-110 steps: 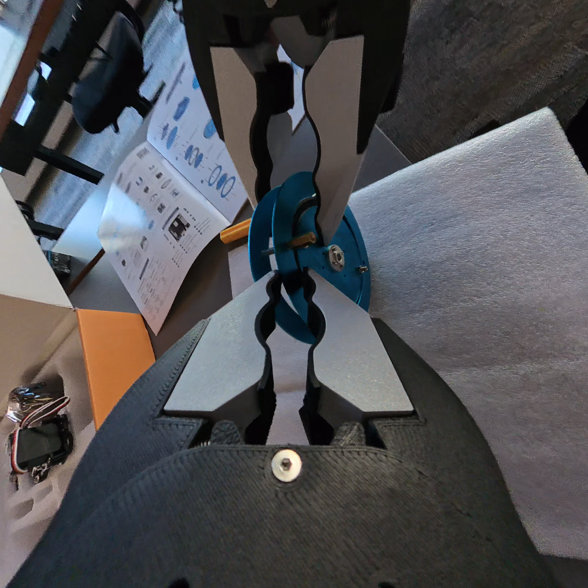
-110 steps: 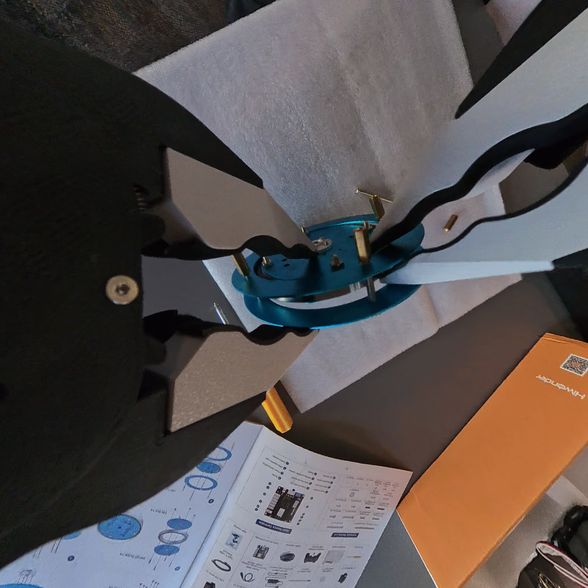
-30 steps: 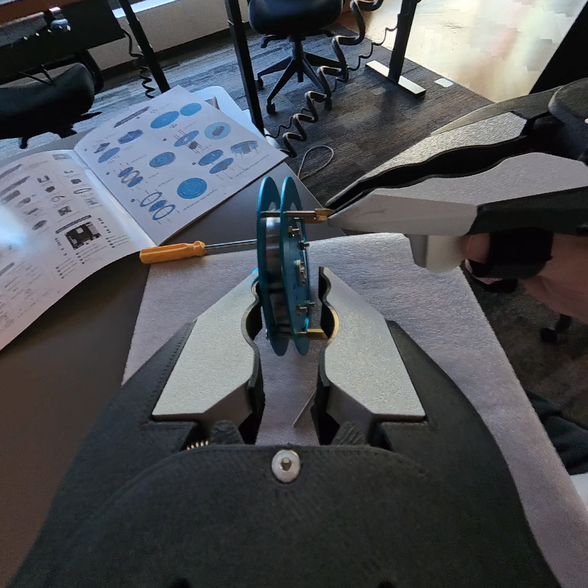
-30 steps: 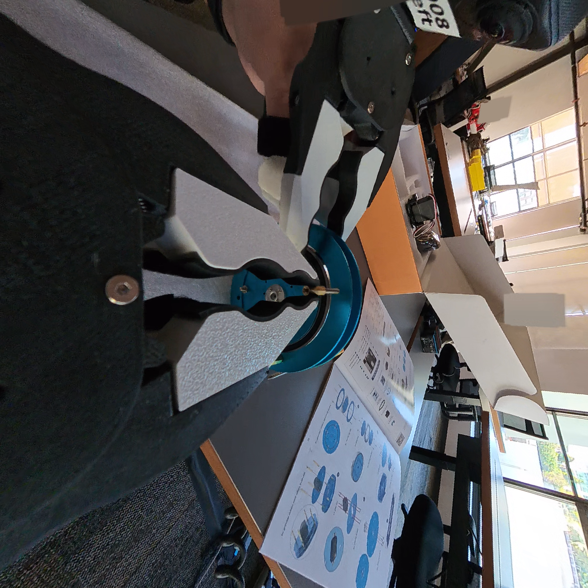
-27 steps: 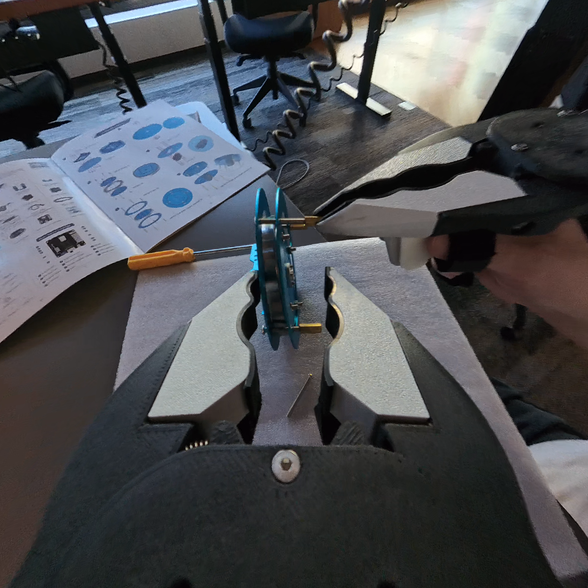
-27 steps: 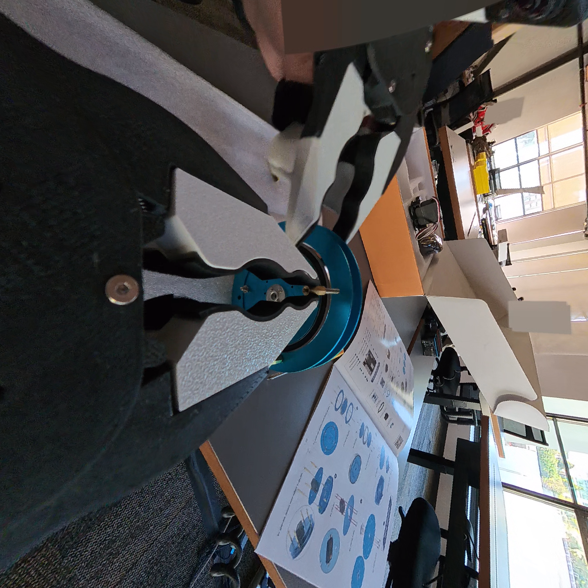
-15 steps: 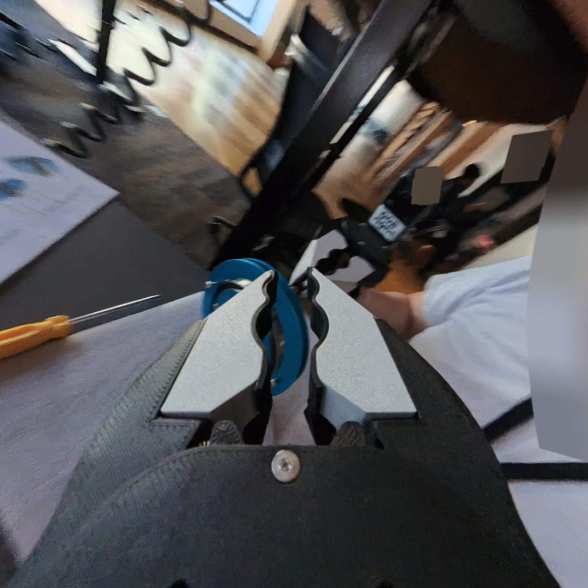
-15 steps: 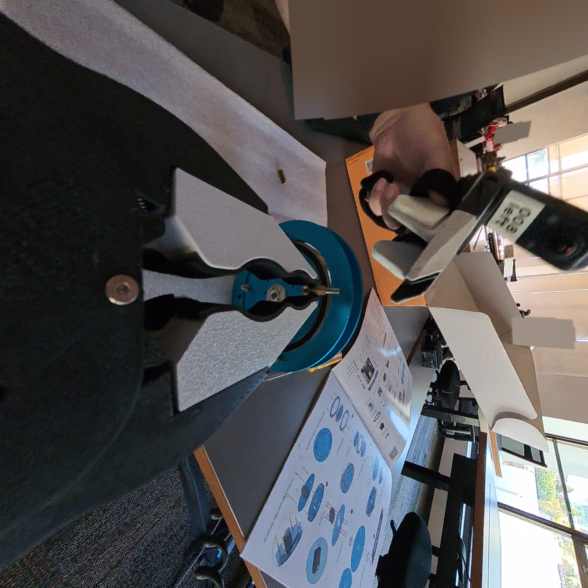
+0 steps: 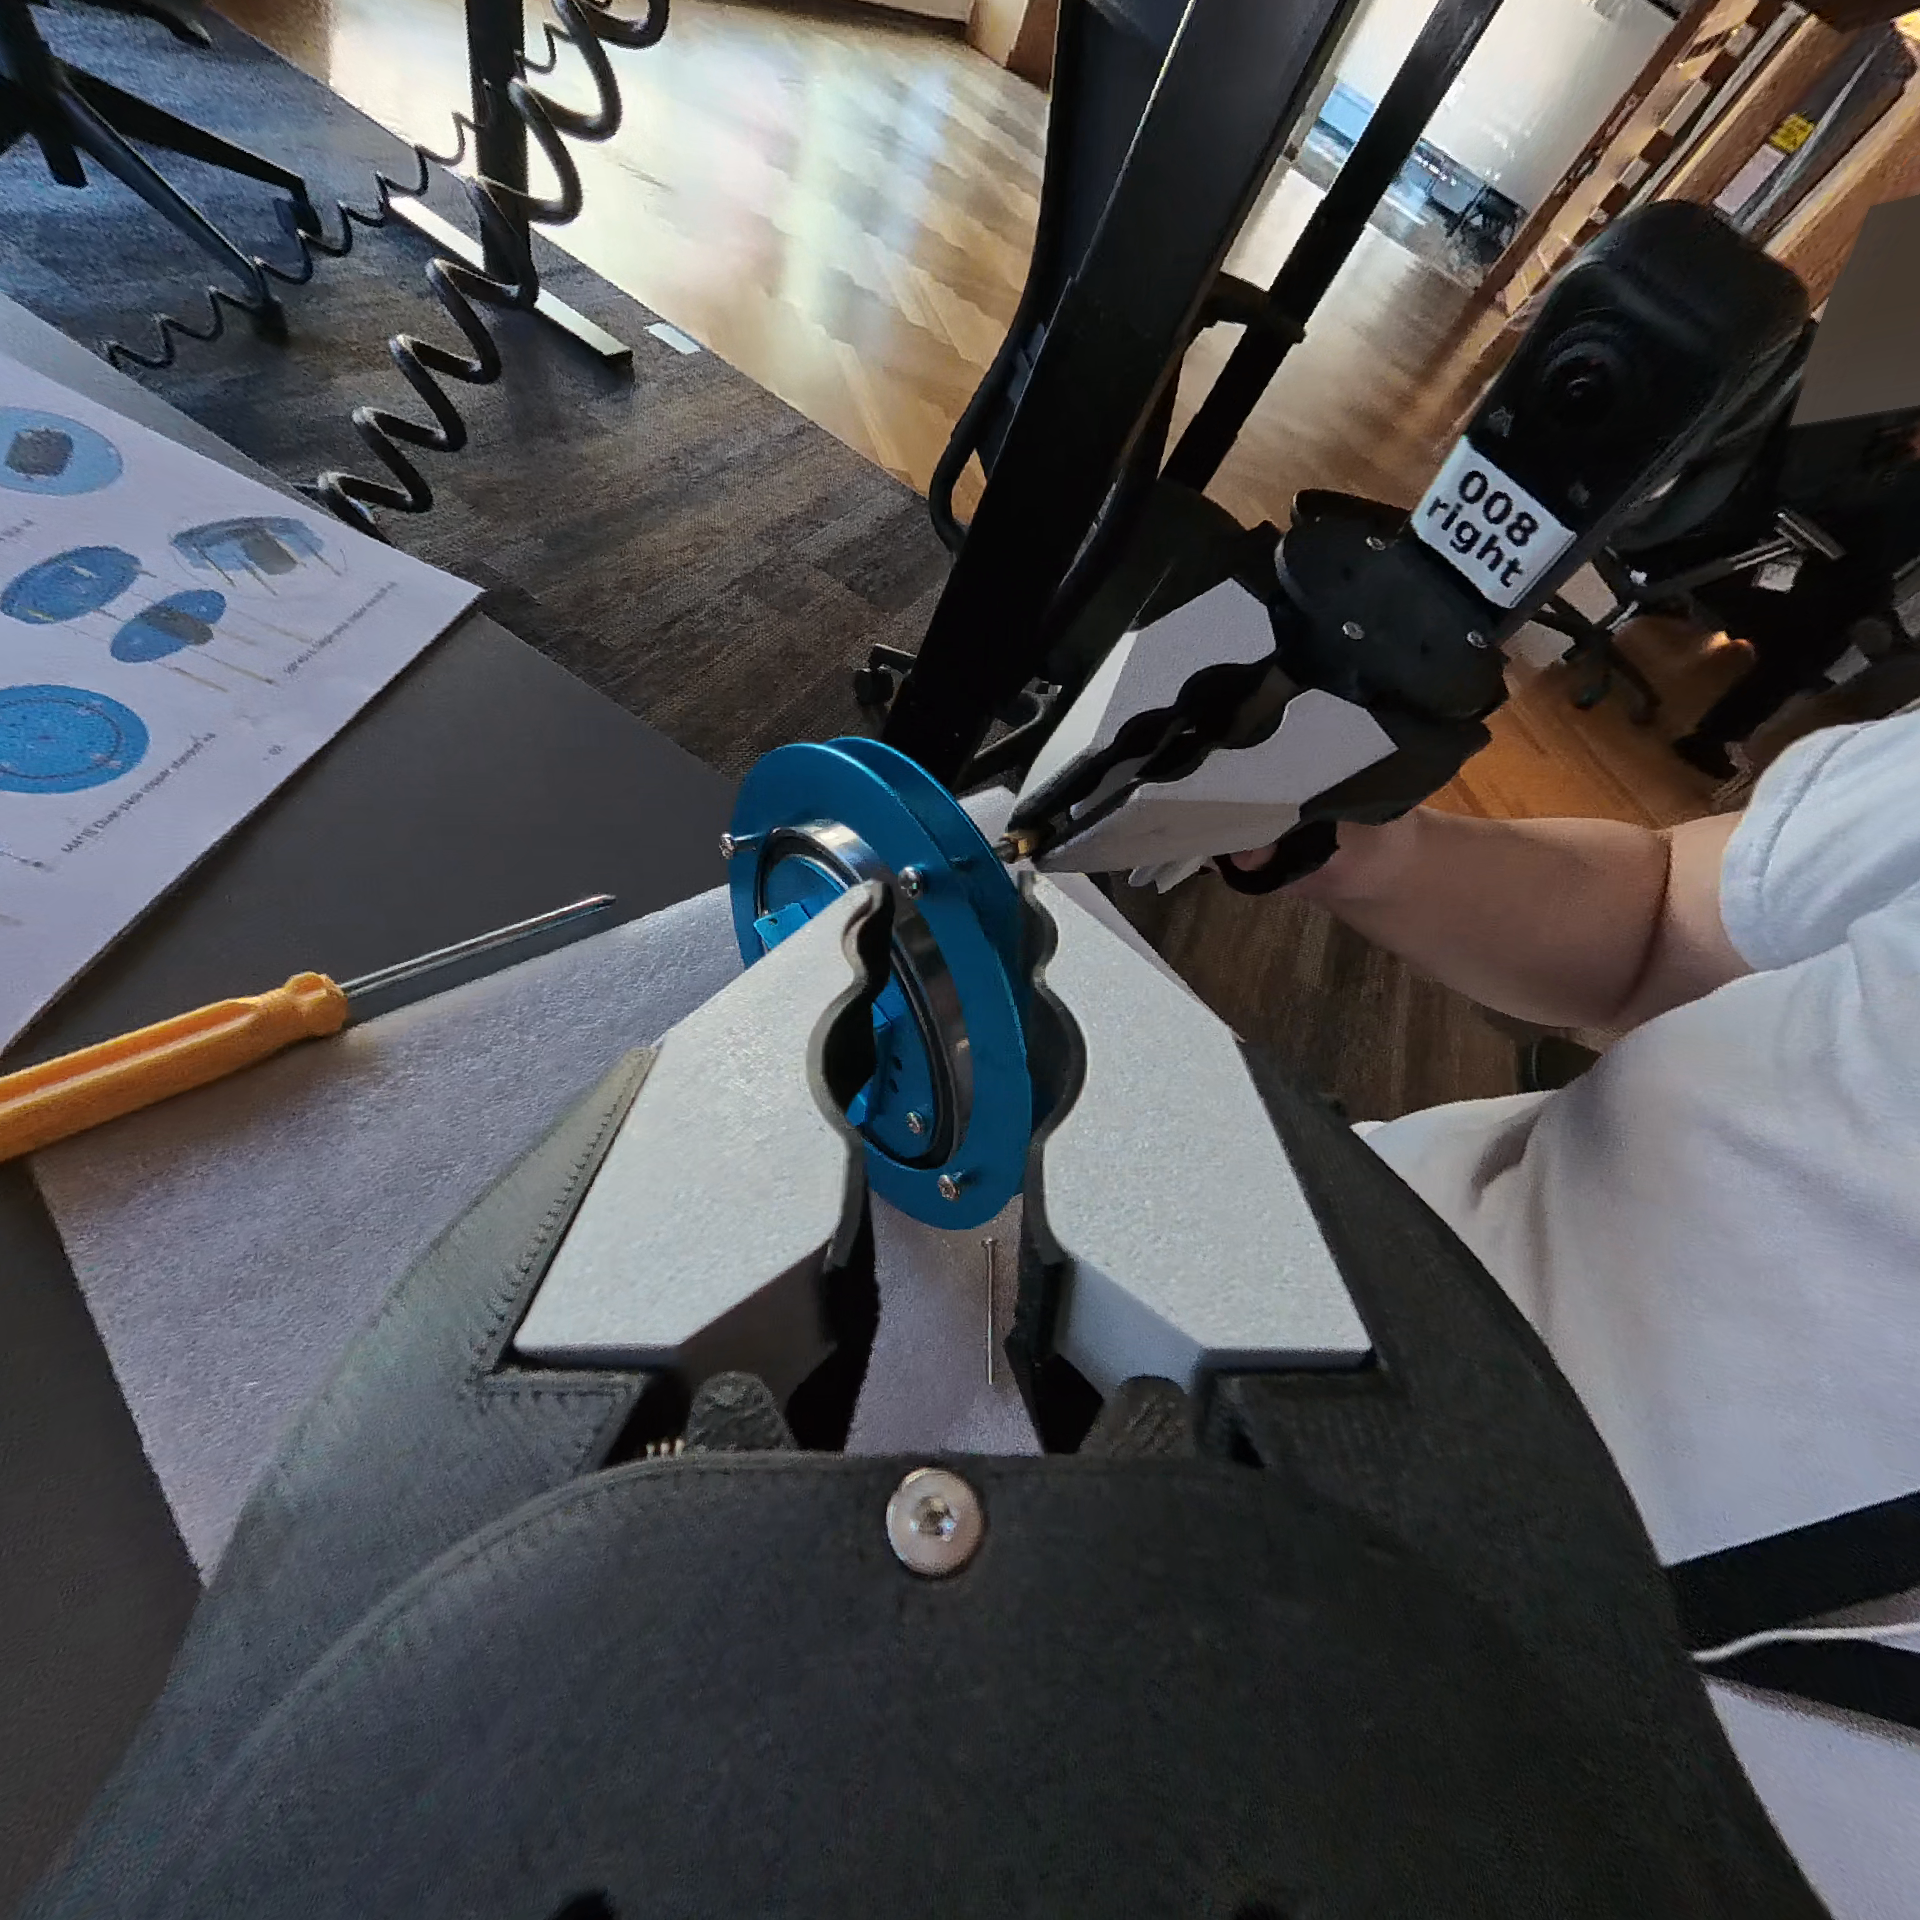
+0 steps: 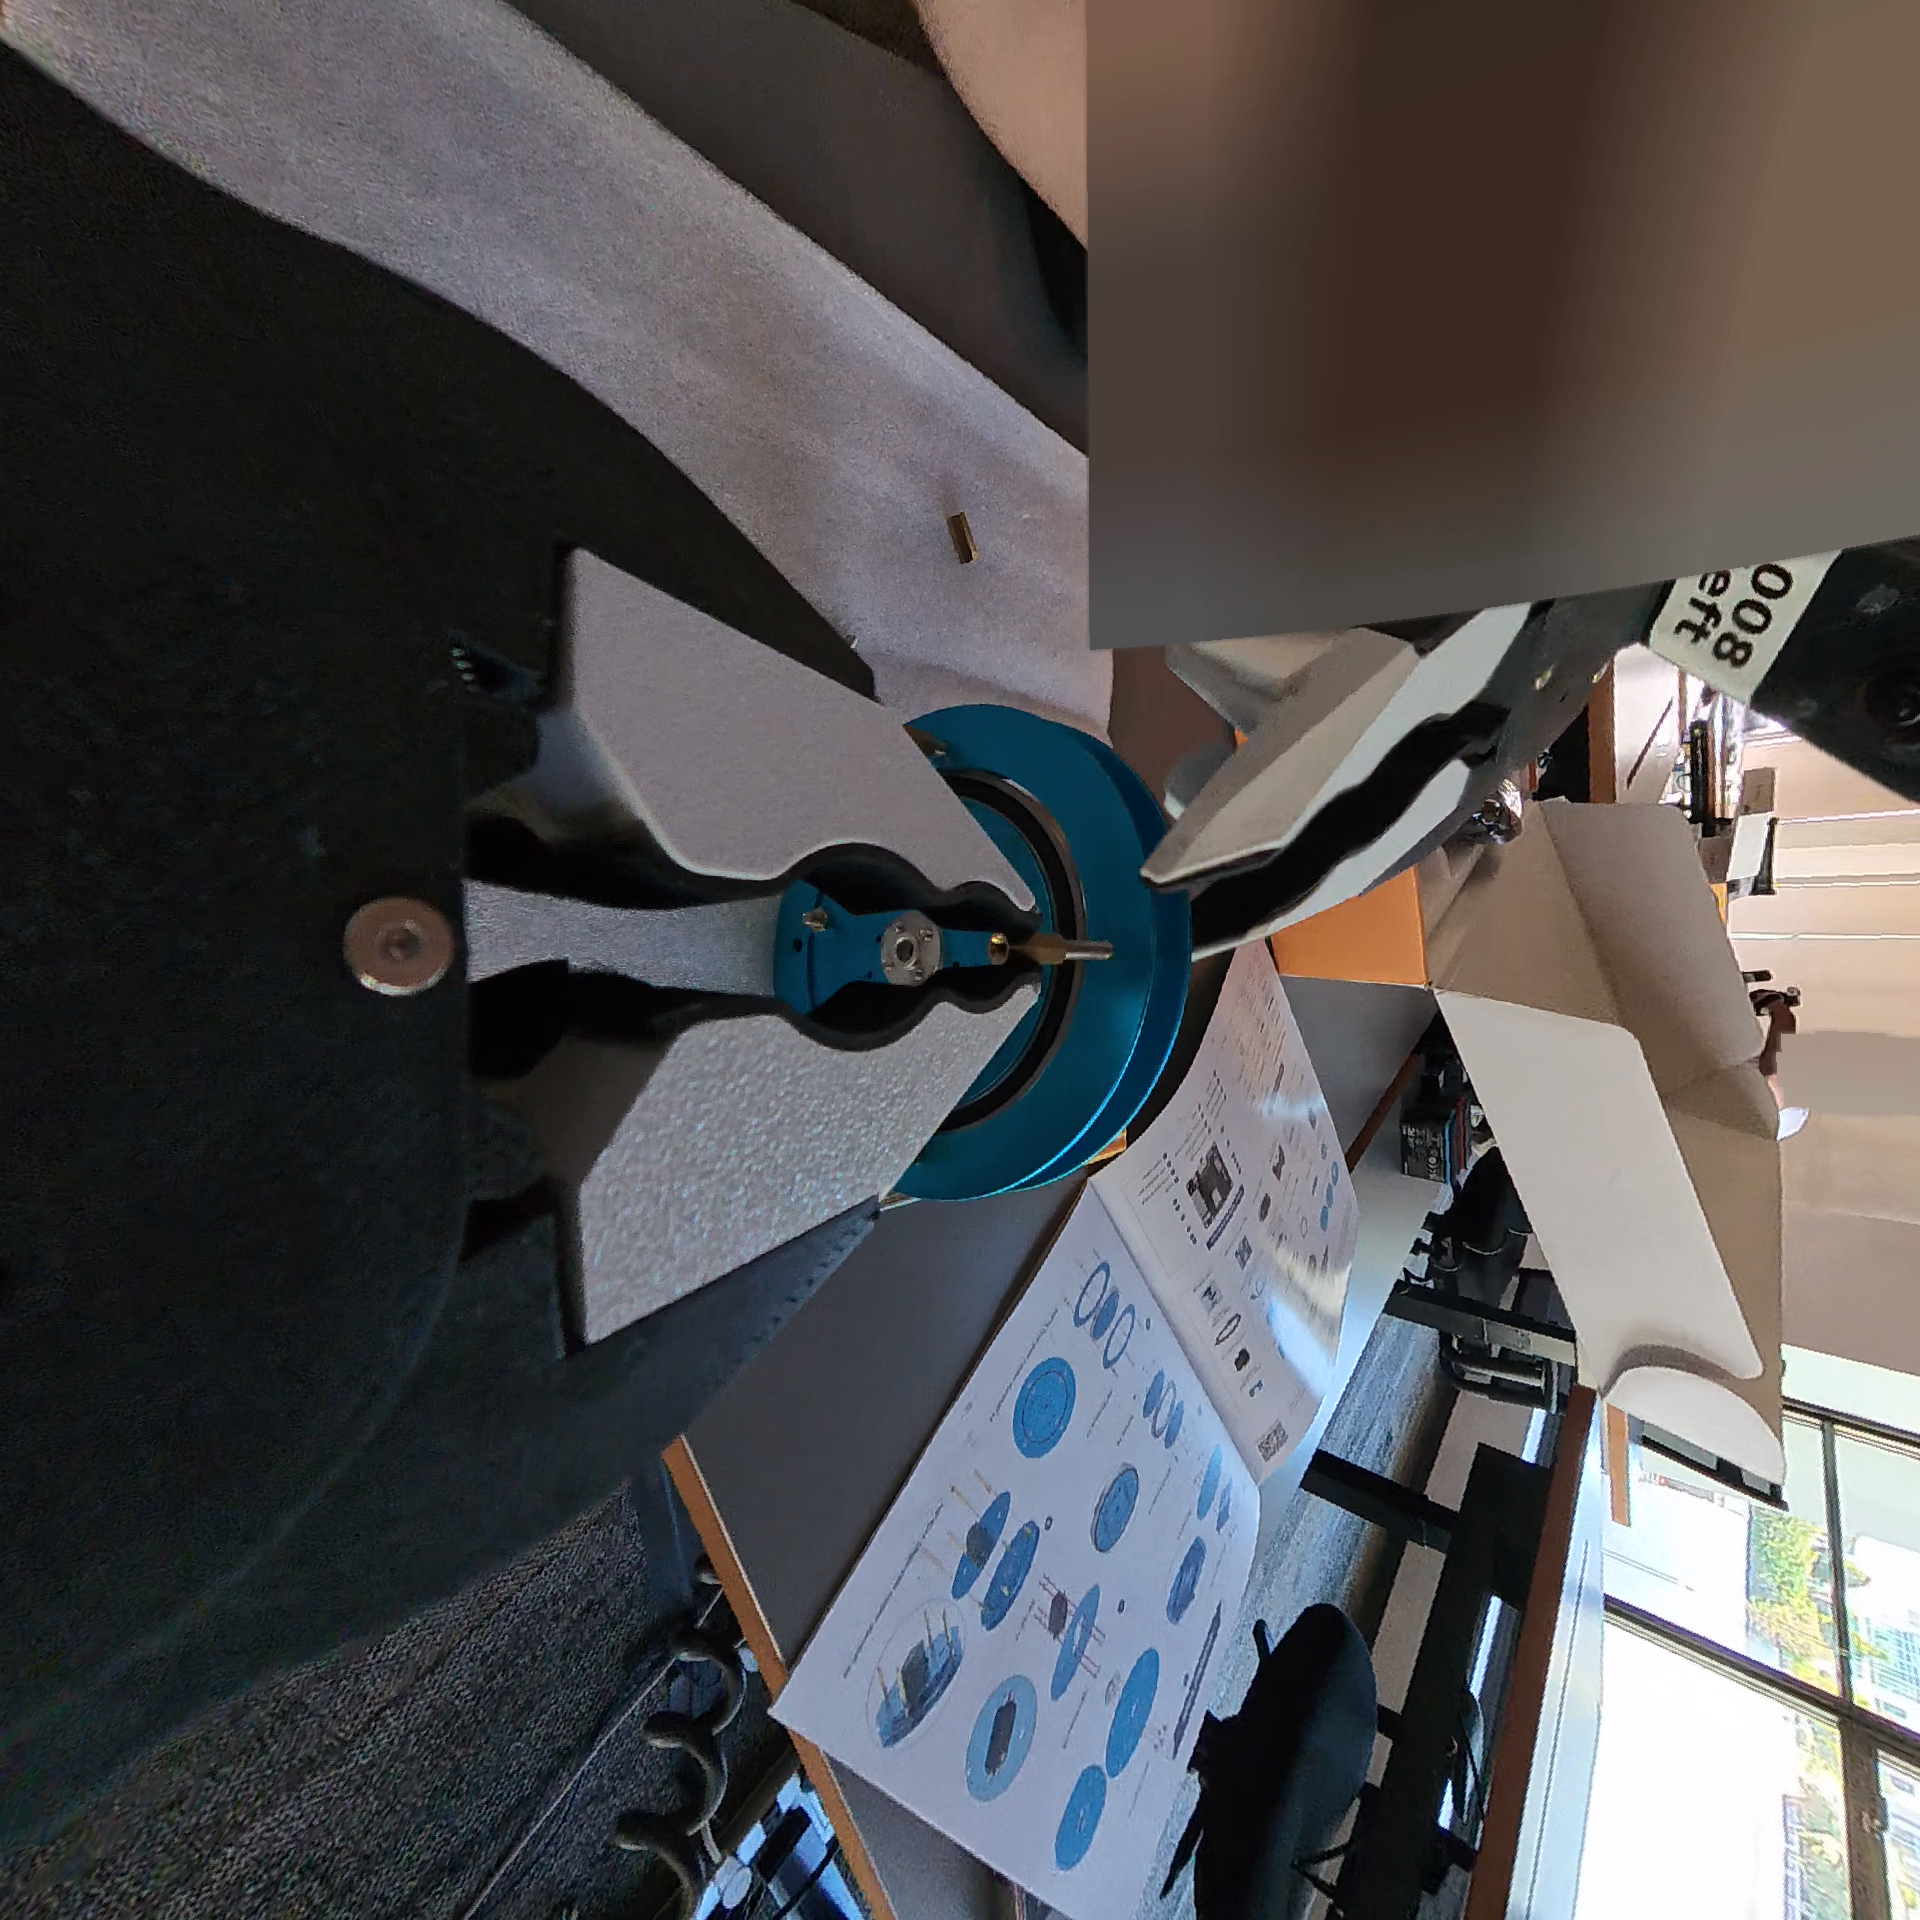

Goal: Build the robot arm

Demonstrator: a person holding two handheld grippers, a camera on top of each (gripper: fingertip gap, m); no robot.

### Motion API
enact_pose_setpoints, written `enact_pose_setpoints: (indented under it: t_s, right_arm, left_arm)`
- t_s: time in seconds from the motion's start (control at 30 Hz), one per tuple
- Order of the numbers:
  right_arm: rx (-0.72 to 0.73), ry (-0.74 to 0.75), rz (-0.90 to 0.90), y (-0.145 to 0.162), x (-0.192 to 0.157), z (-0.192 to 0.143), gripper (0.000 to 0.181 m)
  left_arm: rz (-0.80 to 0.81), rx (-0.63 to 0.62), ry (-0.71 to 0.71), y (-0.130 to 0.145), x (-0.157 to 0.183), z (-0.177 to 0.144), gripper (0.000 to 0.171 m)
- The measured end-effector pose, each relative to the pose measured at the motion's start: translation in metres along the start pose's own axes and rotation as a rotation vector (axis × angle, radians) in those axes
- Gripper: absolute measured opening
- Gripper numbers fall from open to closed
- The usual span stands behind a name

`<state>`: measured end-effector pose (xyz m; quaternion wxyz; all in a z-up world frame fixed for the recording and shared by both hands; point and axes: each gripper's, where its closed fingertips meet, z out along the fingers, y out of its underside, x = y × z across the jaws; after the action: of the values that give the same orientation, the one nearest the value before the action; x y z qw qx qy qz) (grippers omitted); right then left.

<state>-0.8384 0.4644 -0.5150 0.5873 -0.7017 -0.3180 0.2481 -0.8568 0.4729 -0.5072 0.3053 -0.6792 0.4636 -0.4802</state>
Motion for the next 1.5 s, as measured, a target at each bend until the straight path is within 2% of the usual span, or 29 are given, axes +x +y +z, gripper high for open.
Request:
enact_pose_setpoints:
  t_s: [0.17,0.4,0.63,0.8,0.93,1.07,1.13,1.23,1.37,1.5]
  right_arm:
    - [-0.015,0.015,-0.068,0.001,0.003,0.000,0.004]
    - [-0.017,-0.022,-0.077,0.002,0.001,0.004,0.004]
    - [-0.042,0.017,-0.078,0.001,0.002,0.006,0.004]
    - [-0.026,0.012,0.169,0.001,0.000,0.007,0.004]
    - [0.001,-0.034,0.525,0.002,-0.002,0.008,0.004]
    - [0.054,-0.133,0.830,0.000,-0.004,0.005,0.004]
    - [0.079,-0.151,0.866,0.001,-0.001,0.003,0.004]
    - [0.081,-0.150,0.825,0.001,0.000,0.003,0.004]
    - [0.061,-0.143,0.774,0.001,0.000,0.004,0.004]
    - [0.051,-0.157,0.759,0.001,0.000,0.004,0.004]
  left_arm:
    - [0.089,0.060,-0.053,-0.003,0.000,0.002,0.018]
    - [0.026,0.110,-0.012,-0.004,-0.004,-0.002,0.010]
    - [0.062,0.129,-0.071,-0.006,-0.008,-0.002,0.009]
    - [0.072,0.146,-0.111,-0.007,-0.009,-0.002,0.004]
    - [0.126,0.138,-0.164,-0.007,-0.010,-0.002,0.003]
    - [0.131,0.143,-0.159,-0.007,-0.007,-0.001,0.003]
    - [0.135,0.144,-0.159,-0.007,-0.007,0.000,0.003]
    - [0.161,0.144,-0.175,-0.007,-0.007,0.000,0.003]
    - [0.159,0.137,-0.217,-0.006,-0.015,0.000,0.022]
    - [0.141,0.128,-0.149,-0.003,-0.009,0.005,0.012]
